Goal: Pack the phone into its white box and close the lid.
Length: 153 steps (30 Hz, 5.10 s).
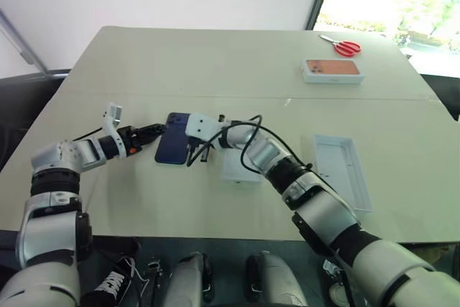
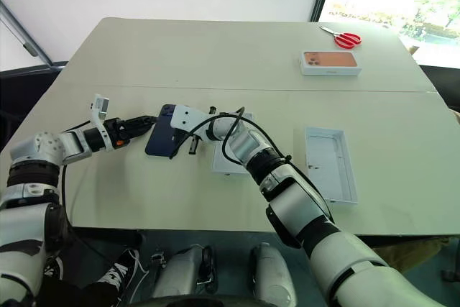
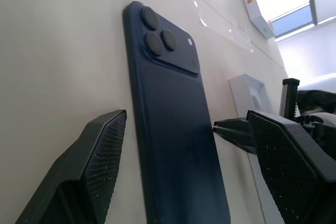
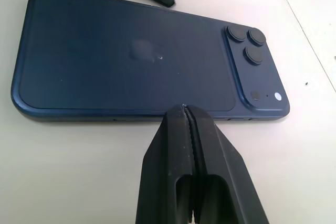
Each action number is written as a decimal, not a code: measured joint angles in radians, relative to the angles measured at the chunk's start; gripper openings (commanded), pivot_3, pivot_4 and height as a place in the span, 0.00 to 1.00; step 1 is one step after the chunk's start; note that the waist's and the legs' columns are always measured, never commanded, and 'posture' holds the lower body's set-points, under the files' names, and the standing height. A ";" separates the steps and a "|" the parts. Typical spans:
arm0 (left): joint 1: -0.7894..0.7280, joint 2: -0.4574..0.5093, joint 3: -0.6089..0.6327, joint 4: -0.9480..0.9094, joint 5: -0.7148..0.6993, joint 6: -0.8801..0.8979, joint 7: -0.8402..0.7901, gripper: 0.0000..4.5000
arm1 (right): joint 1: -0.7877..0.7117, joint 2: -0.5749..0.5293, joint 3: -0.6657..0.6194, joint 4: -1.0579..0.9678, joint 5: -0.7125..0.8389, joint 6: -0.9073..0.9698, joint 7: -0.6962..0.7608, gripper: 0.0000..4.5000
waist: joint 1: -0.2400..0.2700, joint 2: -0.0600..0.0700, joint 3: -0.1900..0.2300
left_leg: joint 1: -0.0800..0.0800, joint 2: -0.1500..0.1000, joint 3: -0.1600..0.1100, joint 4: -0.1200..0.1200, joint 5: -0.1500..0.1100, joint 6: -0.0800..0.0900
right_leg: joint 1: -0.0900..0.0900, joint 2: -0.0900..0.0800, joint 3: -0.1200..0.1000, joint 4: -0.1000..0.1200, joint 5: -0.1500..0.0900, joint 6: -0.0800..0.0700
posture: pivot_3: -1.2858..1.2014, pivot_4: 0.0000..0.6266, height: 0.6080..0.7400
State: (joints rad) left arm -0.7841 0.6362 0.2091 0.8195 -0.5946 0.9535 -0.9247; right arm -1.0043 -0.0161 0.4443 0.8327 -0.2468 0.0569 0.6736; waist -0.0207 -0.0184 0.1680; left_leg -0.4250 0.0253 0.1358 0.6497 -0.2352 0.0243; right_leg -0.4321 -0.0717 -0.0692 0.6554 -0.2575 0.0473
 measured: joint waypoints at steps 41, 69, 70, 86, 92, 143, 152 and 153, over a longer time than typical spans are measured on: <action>-0.035 0.001 -0.055 -0.114 0.149 0.208 -0.020 0.86 | -0.014 -0.003 -0.003 0.071 -0.064 -0.088 0.034 0.01 | -0.021 0.003 -0.003 | 0.006 -0.003 0.000 -0.003 -0.002 -0.003 | 0.004 -0.005 0.000 0.001 0.000 0.000 | 0.52 0.24 1.00; 0.011 -0.067 0.013 -0.144 0.075 0.278 0.014 0.04 | -0.007 -0.014 -0.002 0.071 -0.075 -0.109 0.035 0.00 | -0.027 0.004 -0.005 | 0.012 -0.007 0.000 -0.006 -0.003 -0.002 | 0.007 -0.010 0.000 0.001 0.000 0.000 | 0.52 0.24 1.00; 0.019 -0.066 0.015 -0.152 0.071 0.278 0.014 0.04 | -0.007 -0.013 -0.002 0.071 -0.075 -0.109 0.035 0.00 | -0.027 0.004 -0.005 | 0.012 -0.007 0.000 -0.006 -0.003 -0.002 | 0.007 -0.010 0.000 0.001 0.000 0.000 | 0.52 0.24 1.00; 0.137 -0.088 0.117 -0.296 -0.025 0.341 0.067 0.02 | 0.043 -0.013 -0.058 -0.007 -0.009 -0.065 0.072 0.00 | -0.027 0.004 -0.005 | 0.012 -0.008 0.000 -0.010 -0.003 -0.002 | 0.006 -0.010 0.000 -0.001 0.000 0.000 | 0.52 0.24 1.00; 0.201 -0.137 0.254 -0.338 -0.100 0.380 0.145 0.00 | 0.089 -0.027 -0.277 -0.340 0.330 0.215 0.245 0.40 | -0.024 0.004 -0.004 | 0.011 -0.007 -0.001 -0.013 -0.003 -0.002 | 0.005 -0.010 0.000 -0.002 0.000 0.000 | 0.52 0.24 1.00; 0.236 -0.225 0.327 -0.528 -0.251 0.325 0.376 0.00 | 0.475 -0.551 -0.047 -0.865 0.274 0.280 0.461 0.20 | -0.022 -0.003 0.000 | 0.003 -0.005 -0.002 -0.012 0.000 -0.006 | 0.000 -0.011 -0.009 -0.006 0.000 0.000 | 0.52 0.24 1.00; 0.233 -0.214 0.334 -0.516 -0.254 0.322 0.378 0.00 | 0.429 -0.465 -0.027 -0.788 0.225 0.238 0.412 0.20 | -0.026 -0.003 -0.001 | 0.004 -0.004 -0.002 -0.011 0.000 -0.006 | 0.001 -0.010 -0.011 -0.005 0.000 0.000 | 0.52 0.24 1.00; 0.231 -0.211 0.336 -0.511 -0.256 0.322 0.379 0.00 | 0.414 -0.440 -0.024 -0.763 0.219 0.234 0.402 0.20 | -0.027 -0.003 -0.001 | 0.004 -0.003 -0.002 -0.010 0.001 -0.006 | 0.002 -0.009 -0.011 -0.005 0.000 0.000 | 0.52 0.24 1.00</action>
State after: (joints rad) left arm -0.5528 0.4252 0.5451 0.3083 -0.8504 1.2756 -0.5458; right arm -0.5899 -0.4564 0.4206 0.0692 -0.0278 0.2914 1.0756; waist -0.0477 -0.0215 0.1674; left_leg -0.4207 0.0221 0.1335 0.6393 -0.2346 0.0183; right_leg -0.4304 -0.0808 -0.0799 0.6502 -0.2575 0.0472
